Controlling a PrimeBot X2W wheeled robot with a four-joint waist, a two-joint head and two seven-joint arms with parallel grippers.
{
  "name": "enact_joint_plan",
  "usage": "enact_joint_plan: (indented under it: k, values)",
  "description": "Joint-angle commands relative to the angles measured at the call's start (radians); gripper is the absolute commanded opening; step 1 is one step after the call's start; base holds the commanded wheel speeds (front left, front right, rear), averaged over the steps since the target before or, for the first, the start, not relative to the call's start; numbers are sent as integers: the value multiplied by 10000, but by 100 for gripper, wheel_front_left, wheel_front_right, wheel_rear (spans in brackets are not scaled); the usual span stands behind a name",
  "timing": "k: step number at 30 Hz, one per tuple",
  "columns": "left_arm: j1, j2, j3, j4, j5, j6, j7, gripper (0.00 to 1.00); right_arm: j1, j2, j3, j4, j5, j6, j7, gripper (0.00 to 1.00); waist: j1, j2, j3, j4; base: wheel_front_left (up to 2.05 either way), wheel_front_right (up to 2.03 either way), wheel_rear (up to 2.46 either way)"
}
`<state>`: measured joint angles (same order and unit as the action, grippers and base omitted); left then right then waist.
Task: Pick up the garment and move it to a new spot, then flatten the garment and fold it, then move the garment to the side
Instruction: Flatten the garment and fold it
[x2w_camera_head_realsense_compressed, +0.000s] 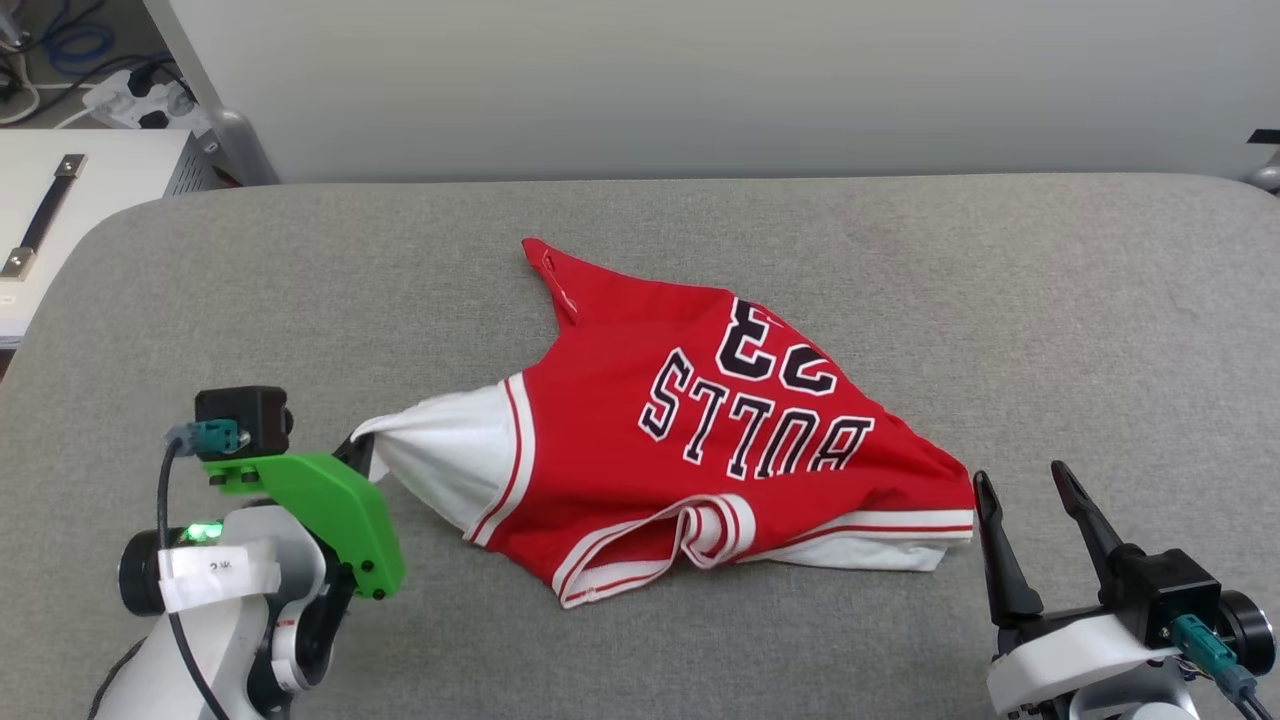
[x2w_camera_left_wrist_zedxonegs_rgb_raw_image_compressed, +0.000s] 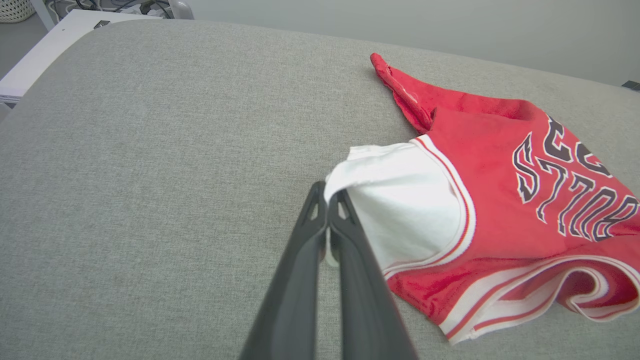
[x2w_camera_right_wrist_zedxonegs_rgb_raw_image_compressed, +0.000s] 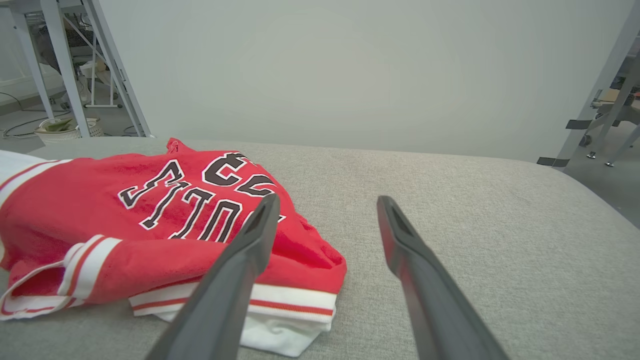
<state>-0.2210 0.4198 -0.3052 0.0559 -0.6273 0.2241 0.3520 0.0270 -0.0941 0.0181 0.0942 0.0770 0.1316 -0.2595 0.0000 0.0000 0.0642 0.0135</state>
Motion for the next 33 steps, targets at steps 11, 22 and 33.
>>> enact_joint_plan:
  k: [11,22,33]
  values:
    - [-442,329,398,2351,-260,-960,-1216,0,-329,-187,112,232,-130,-9,-23,100,0,0,680,-293,0,0,0]
    - [-1378,-109,270,4580,73,-1766,-3505,100,-356,-193,-67,350,-141,-9,-23,100,0,0,583,-103,0,0,0]
    - [-725,-667,-168,2930,967,-2282,-6013,100,96,-129,-348,420,-127,-9,-21,100,0,0,-374,528,0,0,0]
